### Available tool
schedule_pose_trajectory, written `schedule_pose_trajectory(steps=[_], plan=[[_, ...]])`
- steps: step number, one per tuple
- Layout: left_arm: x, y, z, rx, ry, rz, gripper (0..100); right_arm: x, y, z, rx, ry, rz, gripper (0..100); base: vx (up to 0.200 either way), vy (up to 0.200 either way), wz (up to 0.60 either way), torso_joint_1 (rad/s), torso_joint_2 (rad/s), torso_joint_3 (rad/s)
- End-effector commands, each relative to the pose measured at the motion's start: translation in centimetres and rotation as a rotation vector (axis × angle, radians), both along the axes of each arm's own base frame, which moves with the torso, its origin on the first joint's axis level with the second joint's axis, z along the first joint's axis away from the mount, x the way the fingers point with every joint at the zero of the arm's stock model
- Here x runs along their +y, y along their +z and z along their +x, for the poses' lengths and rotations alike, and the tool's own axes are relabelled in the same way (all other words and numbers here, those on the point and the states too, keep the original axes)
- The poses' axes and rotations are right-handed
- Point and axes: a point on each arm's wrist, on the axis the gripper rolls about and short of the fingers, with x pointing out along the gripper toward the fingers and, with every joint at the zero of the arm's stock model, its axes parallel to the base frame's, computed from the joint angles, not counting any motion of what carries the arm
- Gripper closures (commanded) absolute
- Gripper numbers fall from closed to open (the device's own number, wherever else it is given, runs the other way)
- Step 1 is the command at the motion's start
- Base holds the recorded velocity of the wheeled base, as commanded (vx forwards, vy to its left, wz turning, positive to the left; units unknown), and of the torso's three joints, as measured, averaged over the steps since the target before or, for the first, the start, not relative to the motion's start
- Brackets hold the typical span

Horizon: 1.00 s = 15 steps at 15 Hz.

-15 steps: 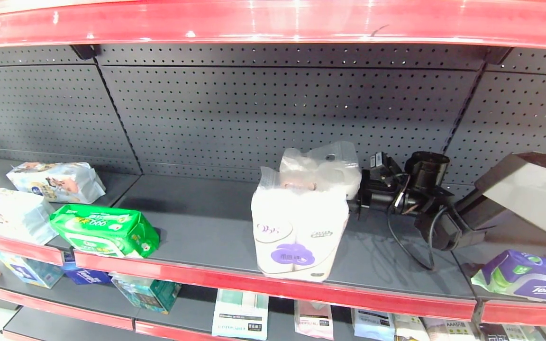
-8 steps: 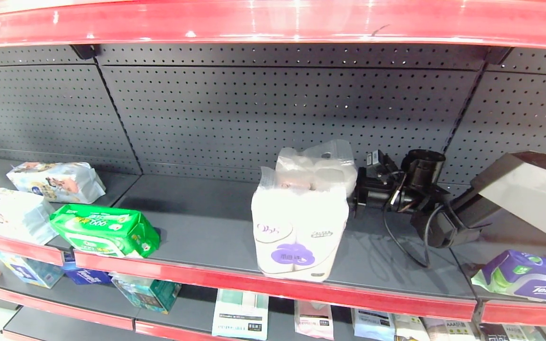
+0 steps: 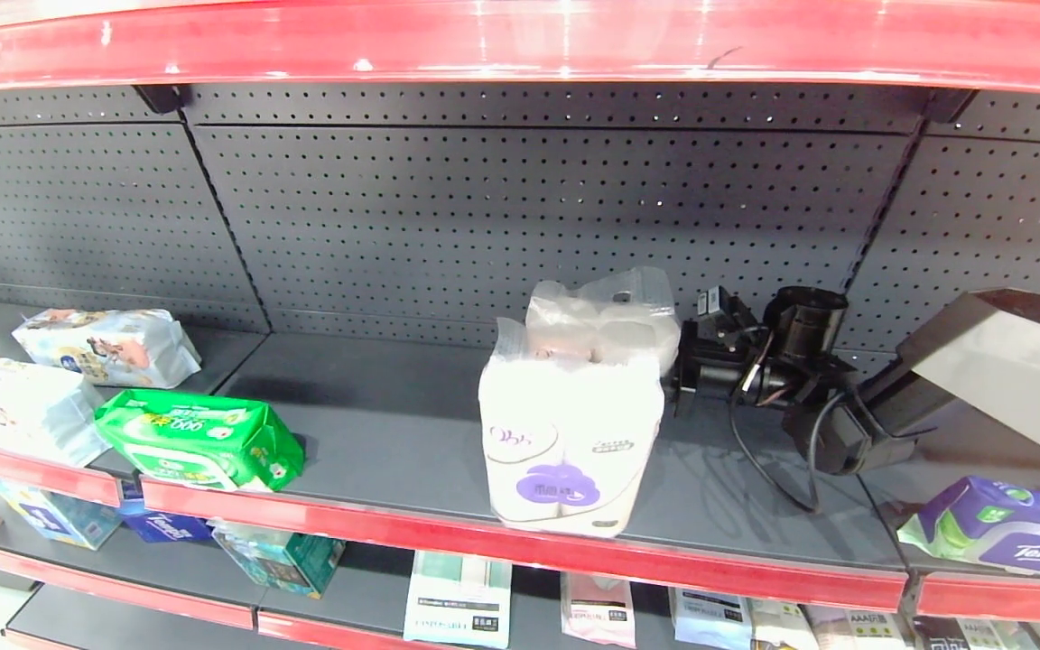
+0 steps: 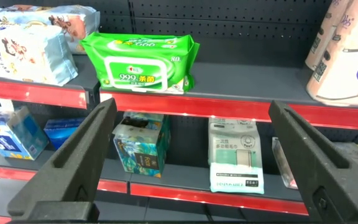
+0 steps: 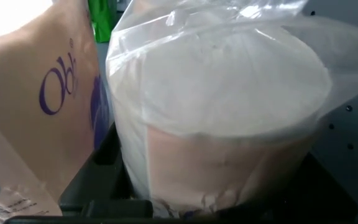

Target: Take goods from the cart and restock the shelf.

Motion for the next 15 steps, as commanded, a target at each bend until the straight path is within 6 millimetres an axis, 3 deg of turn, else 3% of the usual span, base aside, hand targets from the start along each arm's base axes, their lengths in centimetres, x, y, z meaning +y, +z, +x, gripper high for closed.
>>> schedule_pose_trajectory(steps=[1,15], plan=[[0.0,0.0,0.01,0.002,0.001,0.0,0,0.23,0.13,-0.08,-0.004,0.007,0.001,100,0.0,0.0,0.0,0.0,0.0,0.0],[0.0,0.0,0.01,0.002,-0.001,0.0,0,-0.21,0.49,-0.54,0.023,-0.008,0.007,100,0.0,0.0,0.0,0.0,0.0,0.0]])
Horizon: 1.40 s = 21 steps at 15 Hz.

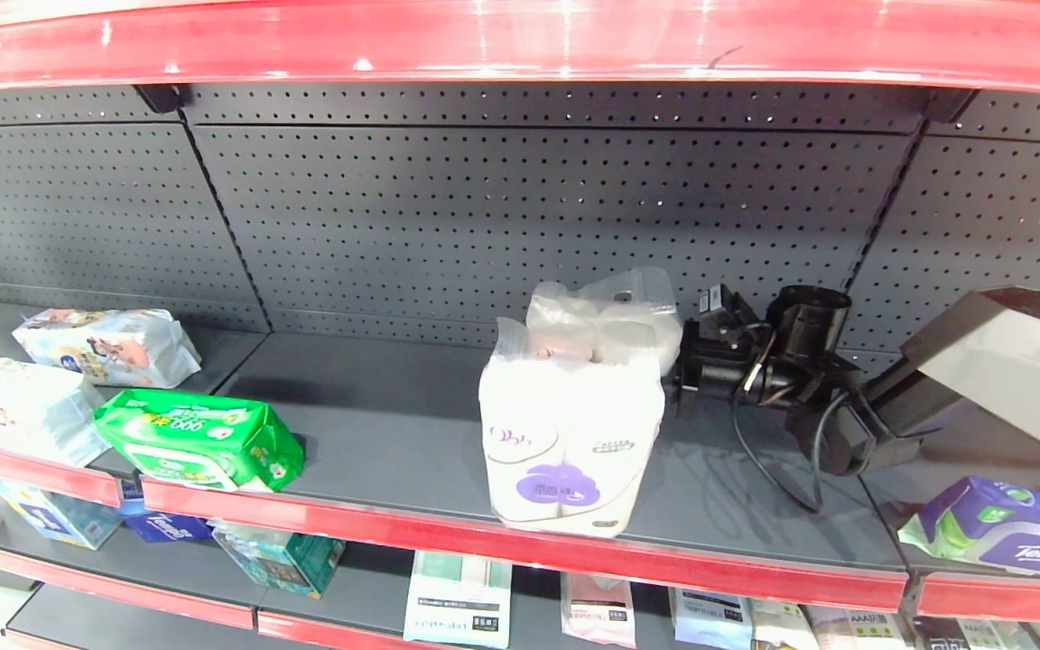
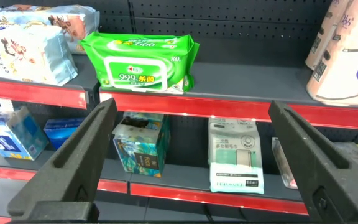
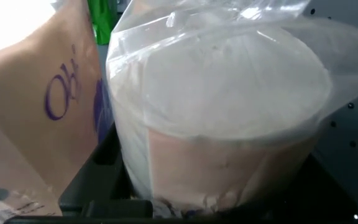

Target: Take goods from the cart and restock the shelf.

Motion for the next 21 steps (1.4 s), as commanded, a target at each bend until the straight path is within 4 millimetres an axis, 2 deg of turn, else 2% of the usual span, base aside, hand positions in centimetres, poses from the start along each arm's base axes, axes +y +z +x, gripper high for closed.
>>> schedule_pose_trajectory(steps=[1,3,4,10,14,21], plan=[[0.0,0.0,0.0,0.002,-0.001,0.0,0,0.0,0.1,-0.3,0.005,0.0,-0.001,100,0.0,0.0,0.0,0.0,0.0,0.0],[0.0,0.0,0.0,0.002,-0.001,0.0,0,0.0,0.2,-0.3,0.004,0.002,0.001,100,0.0,0.0,0.0,0.0,0.0,0.0],[0.0,0.0,0.0,0.002,0.001,0.0,0,0.0,0.2,-0.3,0.005,0.002,0.0,0,0.0,0.0,0.0,0.0,0.0,0.0],[0.0,0.0,0.0,0.002,0.001,0.0,0,-0.2,0.9,-0.6,0.003,-0.003,0.01,0,0.0,0.0,0.0,0.0,0.0,0.0],[0.0,0.0,0.0,0.002,-0.001,0.0,0,-1.7,0.9,-1.6,0.033,-0.033,0.002,0,0.0,0.0,0.0,0.0,0.0,0.0],[0.0,0.0,0.0,0.002,0.001,0.0,0,-4.8,1.0,-4.7,0.094,-0.098,-0.012,0,0.0,0.0,0.0,0.0,0.0,0.0]])
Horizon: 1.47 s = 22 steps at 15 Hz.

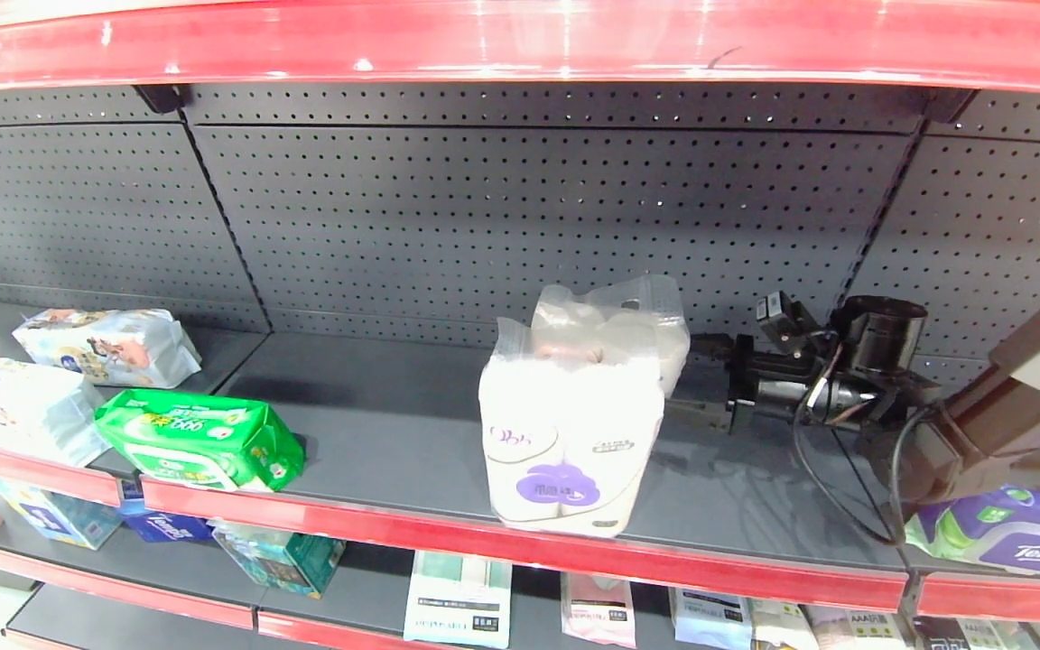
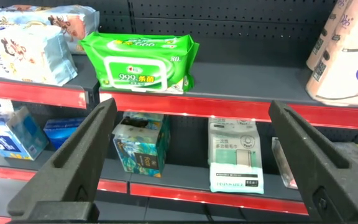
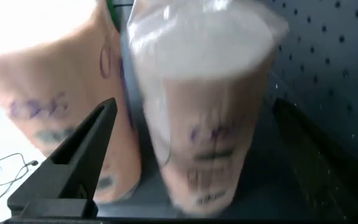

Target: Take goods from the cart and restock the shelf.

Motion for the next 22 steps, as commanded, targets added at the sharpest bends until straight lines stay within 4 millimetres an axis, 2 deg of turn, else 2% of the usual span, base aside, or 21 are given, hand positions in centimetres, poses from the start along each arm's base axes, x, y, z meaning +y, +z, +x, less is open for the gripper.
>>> schedule_pose_trajectory(steps=[1,4,7,10,12,16,17,20,22], plan=[[0.0,0.0,0.0,0.002,0.001,-0.001,0,-1.2,0.2,-1.6,0.03,-0.026,-0.003,0,0.0,0.0,0.0,0.0,0.0,0.0],[0.0,0.0,0.0,0.002,0.001,-0.001,0,-2.9,-0.4,-4.4,0.103,-0.075,-0.01,0,0.0,0.0,0.0,0.0,0.0,0.0],[0.0,0.0,0.0,0.002,0.001,-0.001,0,-4.3,0.3,-5.8,0.116,-0.156,-0.015,0,0.0,0.0,0.0,0.0,0.0,0.0],[0.0,0.0,0.0,0.002,-0.001,-0.001,0,-6.0,2.1,-6.8,0.118,-0.282,-0.024,0,0.0,0.0,0.0,0.0,0.0,0.0],[0.0,0.0,0.0,0.002,-0.001,-0.001,0,-7.3,3.7,-8.7,0.137,-0.373,-0.034,0,0.0,0.0,0.0,0.0,0.0,0.0],[0.0,0.0,0.0,0.002,-0.001,-0.001,0,-7.3,4.2,-13.6,0.164,-0.571,-0.069,0,0.0,0.0,0.0,0.0,0.0,0.0],[0.0,0.0,0.0,0.002,-0.001,-0.001,0,-7.3,4.3,-14.1,0.165,-0.586,-0.067,0,0.0,0.0,0.0,0.0,0.0,0.0],[0.0,0.0,0.0,0.002,-0.001,-0.001,0,-6.9,6.6,-18.2,0.162,-0.749,-0.025,0,0.0,0.0,0.0,0.0,0.0,0.0],[0.0,0.0,0.0,0.002,0.001,-0.002,0,-6.6,7.4,-21.8,0.116,-0.822,-0.02,0,0.0,0.0,0.0,0.0,0.0,0.0]])
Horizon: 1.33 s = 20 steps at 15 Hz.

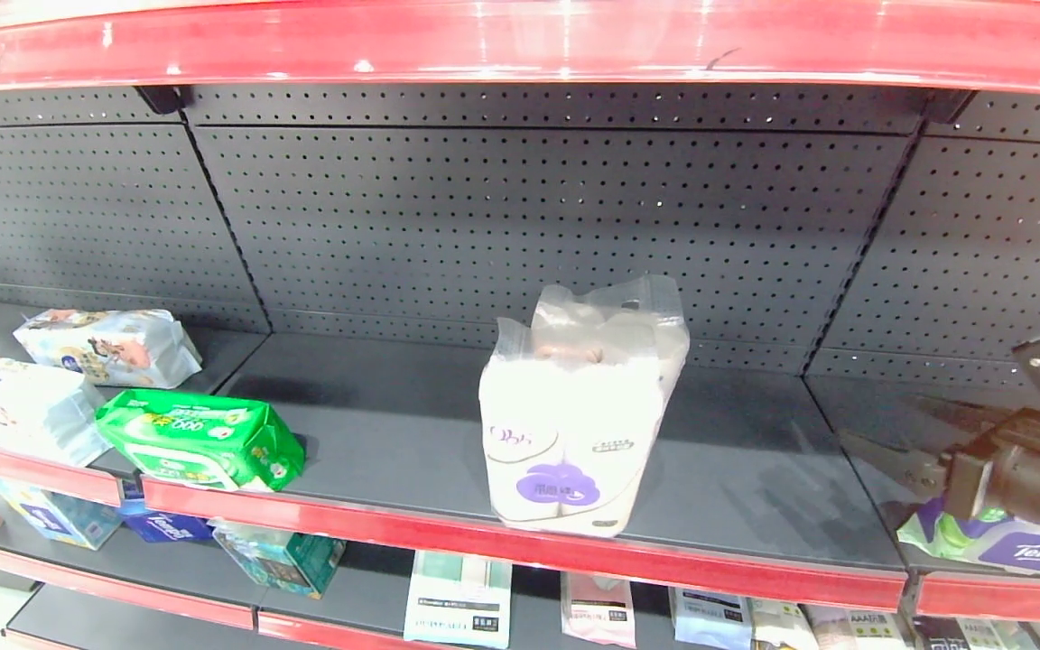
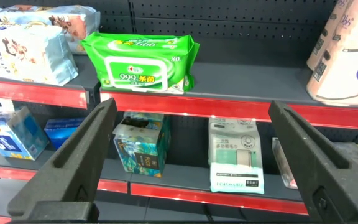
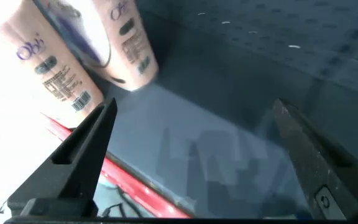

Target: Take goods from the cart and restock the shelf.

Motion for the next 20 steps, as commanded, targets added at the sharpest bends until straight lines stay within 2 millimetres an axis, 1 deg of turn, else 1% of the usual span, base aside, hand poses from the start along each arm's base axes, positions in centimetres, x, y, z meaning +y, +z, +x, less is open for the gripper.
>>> schedule_pose_trajectory(steps=[1,2,3,4,5,6,7,8,9,10,11,13,16,17,18,19,20], plan=[[0.0,0.0,0.0,0.002,0.0,0.0,0,0.6,1.3,-6.2,-0.12,-0.083,-0.02,0,0.0,0.0,0.0,0.0,0.0,0.0],[0.0,0.0,0.0,0.002,0.0,0.0,0,0.6,1.3,-6.2,-0.12,-0.083,-0.02,0,0.0,0.0,0.0,0.0,0.0,0.0],[0.0,0.0,0.0,0.002,0.0,-0.001,0,0.7,-0.5,-10.6,-0.169,-0.109,-0.001,0,0.0,0.0,0.0,0.0,0.0,0.0],[0.0,0.0,0.0,0.002,-0.001,0.0,0,1.0,-1.0,-12.0,-0.21,-0.074,0.013,0,0.0,0.0,0.0,0.0,0.0,0.0],[0.0,0.0,0.0,0.002,-0.001,0.0,0,1.1,-1.3,-12.8,-0.233,-0.053,0.022,0,0.0,0.0,0.0,0.0,0.0,0.0],[0.0,0.0,0.0,0.002,-0.001,0.0,0,1.2,-1.2,-14.0,-0.279,-0.018,0.043,0,0.0,0.0,0.0,0.0,0.0,0.0],[0.0,0.0,0.0,0.002,0.0,0.0,0,1.2,-1.7,-15.5,-0.303,-0.015,0.057,0,0.0,0.0,0.0,0.0,0.0,0.0],[0.0,0.0,0.0,0.002,-0.001,-0.001,0,1.1,-2.1,-16.3,-0.307,-0.022,0.059,0,0.0,0.0,0.0,0.0,0.0,0.0],[0.0,0.0,0.0,0.002,-0.001,0.0,0,1.1,-3.1,-17.7,-0.321,-0.032,0.063,0,0.0,0.0,0.0,0.0,0.0,0.0],[0.0,0.0,0.0,0.002,-0.001,0.0,0,0.9,-4.8,-19.8,-0.341,-0.053,0.061,0,0.0,0.0,0.0,0.0,0.0,0.0],[0.0,0.0,0.0,0.002,0.0,0.0,0,0.9,-6.2,-20.8,-0.342,-0.106,0.051,0,0.0,0.0,0.0,0.0,0.0,0.0],[0.0,0.0,0.0,0.002,0.0,-0.001,0,0.6,-6.6,-20.7,-0.32,-0.259,0.047,0,0.0,0.0,0.0,0.0,0.0,0.0],[0.0,0.0,0.0,0.002,-0.001,0.0,0,0.4,-6.5,-20.7,-0.319,-0.362,0.037,0,0.0,0.0,0.0,0.0,0.0,0.0],[0.0,0.0,0.0,0.002,-0.001,0.0,0,0.2,-6.5,-20.7,-0.319,-0.439,0.028,0,0.0,0.0,0.0,0.0,0.0,0.0],[0.0,0.0,0.0,0.002,0.0,0.0,0,-0.1,-6.5,-20.7,-0.32,-0.583,0.015,0,0.0,0.0,0.0,0.0,0.0,0.0],[0.0,0.0,0.0,0.002,0.0,0.0,0,-0.2,-6.6,-20.7,-0.322,-0.641,0.009,0,0.0,0.0,0.0,0.0,0.0,0.0],[0.0,0.0,0.0,0.002,-0.001,0.0,0,-0.3,-6.6,-20.7,-0.325,-0.649,0.006,0,0.0,0.0,0.0,0.0,0.0,0.0]])
